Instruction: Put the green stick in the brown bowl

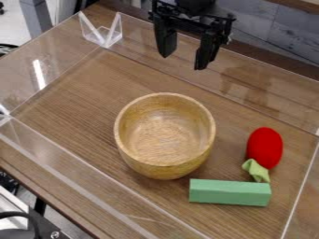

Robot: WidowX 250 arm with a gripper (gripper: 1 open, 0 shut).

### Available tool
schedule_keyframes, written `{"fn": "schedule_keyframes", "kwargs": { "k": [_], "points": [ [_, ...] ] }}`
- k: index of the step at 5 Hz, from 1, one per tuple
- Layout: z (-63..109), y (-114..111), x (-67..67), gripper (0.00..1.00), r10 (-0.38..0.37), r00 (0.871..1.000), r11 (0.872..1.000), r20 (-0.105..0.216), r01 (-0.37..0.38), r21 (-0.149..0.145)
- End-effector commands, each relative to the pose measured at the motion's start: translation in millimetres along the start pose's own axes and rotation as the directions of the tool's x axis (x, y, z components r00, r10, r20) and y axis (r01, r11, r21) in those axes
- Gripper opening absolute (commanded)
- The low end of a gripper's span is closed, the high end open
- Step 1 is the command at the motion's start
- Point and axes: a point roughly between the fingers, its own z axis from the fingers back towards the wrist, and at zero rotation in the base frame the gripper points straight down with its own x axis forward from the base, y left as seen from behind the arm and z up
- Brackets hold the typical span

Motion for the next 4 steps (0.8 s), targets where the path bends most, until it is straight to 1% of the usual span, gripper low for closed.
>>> {"fn": "schedule_keyframes", "kwargs": {
  "k": [1,2,3,4],
  "points": [
    [-11.6,-3.5,-4.6,1.0,-0.076,0.997,0.997,-0.033,0.076,-0.003],
    [-20.1,-21.0,-15.6,1.0,-0.31,0.949,0.95,-0.06,0.311,0.002],
    [-26.2,-48.9,-29.6,1.0,-0.535,0.843,0.844,-0.059,0.536,0.014],
    [-35.5,-72.1,-40.7,1.0,-0.727,0.685,0.685,-0.056,0.728,0.02]
  ]
}}
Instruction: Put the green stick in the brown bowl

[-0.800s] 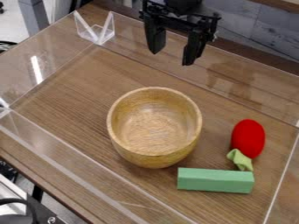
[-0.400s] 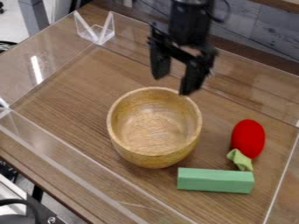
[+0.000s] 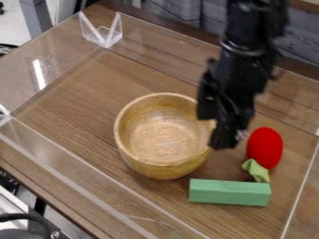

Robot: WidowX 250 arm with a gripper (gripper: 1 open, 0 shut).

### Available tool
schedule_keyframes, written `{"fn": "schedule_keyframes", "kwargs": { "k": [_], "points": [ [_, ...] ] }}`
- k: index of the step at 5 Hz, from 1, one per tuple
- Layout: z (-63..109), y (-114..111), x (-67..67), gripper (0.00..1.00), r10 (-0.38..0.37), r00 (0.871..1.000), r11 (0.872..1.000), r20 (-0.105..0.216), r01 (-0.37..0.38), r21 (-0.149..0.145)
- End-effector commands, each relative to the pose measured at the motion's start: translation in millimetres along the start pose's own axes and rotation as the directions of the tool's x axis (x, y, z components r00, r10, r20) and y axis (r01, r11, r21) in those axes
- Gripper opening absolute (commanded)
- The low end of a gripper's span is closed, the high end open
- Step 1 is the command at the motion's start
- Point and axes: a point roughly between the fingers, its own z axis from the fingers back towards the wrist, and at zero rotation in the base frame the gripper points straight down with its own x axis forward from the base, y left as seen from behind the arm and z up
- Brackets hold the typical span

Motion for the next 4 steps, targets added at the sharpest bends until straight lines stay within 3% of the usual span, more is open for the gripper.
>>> {"fn": "schedule_keyframes", "kwargs": {
  "k": [1,2,3,4],
  "points": [
    [3.0,-14.3,5.5,1.0,-0.203,0.978,0.978,0.056,0.2,0.06],
    [-8.3,-25.7,4.9,1.0,-0.363,0.93,0.93,0.058,0.357,0.091],
    [-23.2,-31.1,5.0,1.0,-0.45,0.891,0.891,0.058,0.443,0.104],
    [-36.1,-31.9,5.9,1.0,-0.482,0.875,0.874,0.056,0.474,0.111]
  ]
}}
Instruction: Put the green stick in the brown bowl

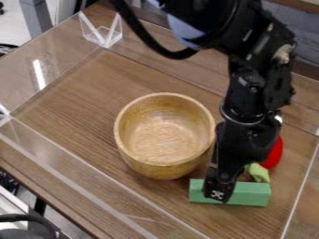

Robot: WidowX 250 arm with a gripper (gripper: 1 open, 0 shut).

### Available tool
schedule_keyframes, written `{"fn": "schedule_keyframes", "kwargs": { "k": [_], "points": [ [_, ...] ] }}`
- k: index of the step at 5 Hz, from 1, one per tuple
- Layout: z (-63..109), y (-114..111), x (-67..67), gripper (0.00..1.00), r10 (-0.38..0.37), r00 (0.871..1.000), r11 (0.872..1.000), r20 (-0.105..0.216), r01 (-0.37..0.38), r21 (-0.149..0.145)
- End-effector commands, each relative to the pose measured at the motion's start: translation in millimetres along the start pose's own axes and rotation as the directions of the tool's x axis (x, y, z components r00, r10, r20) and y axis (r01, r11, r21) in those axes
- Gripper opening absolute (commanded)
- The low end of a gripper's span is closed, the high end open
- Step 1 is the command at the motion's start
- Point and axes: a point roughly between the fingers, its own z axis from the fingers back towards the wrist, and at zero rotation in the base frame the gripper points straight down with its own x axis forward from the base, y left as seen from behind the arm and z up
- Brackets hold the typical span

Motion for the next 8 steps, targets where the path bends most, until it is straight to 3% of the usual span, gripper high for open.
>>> {"fn": "schedule_keyframes", "kwargs": {
  "k": [1,3,8],
  "points": [
    [-2.3,2.1,5.4,1.0,-0.021,1.0,0.999,0.003,0.021,0.025],
    [-13.4,5.0,5.0,1.0,-0.011,1.0,0.999,-0.003,0.012,0.036],
    [-21.4,16.9,5.0,1.0,0.003,1.0,0.998,-0.005,-0.003,0.063]
  ]
}}
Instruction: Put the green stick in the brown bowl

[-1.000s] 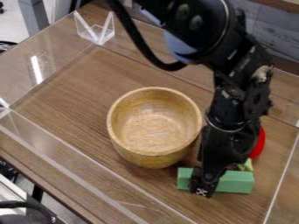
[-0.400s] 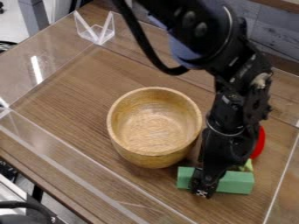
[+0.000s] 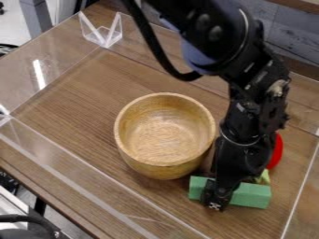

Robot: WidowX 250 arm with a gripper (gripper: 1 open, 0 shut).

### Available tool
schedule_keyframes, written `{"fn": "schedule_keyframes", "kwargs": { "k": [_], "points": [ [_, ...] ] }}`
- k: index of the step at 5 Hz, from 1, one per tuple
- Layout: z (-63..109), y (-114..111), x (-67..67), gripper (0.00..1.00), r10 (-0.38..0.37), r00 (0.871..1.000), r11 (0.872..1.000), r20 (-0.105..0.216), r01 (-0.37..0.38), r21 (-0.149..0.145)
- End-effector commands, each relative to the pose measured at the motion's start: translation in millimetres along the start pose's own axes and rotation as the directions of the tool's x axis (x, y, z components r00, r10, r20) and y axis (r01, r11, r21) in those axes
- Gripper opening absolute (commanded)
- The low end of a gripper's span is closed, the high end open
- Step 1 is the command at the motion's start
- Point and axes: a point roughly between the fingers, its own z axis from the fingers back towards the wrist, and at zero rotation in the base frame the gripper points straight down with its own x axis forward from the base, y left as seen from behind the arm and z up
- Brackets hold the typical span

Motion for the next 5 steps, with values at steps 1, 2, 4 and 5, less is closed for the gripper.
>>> {"fn": "schedule_keyframes", "kwargs": {
  "k": [1,2,4,5],
  "points": [
    [7.5,10.3,4.1,1.0,0.011,1.0,0.999,0.022,-0.012,0.037],
    [6.8,11.3,4.6,1.0,0.015,1.0,0.999,0.024,-0.016,0.04],
    [6.8,13.4,4.9,1.0,0.022,0.999,0.999,0.03,-0.023,0.044],
    [14.2,13.9,2.6,0.0,0.028,0.999,0.998,0.022,-0.03,0.059]
  ]
}}
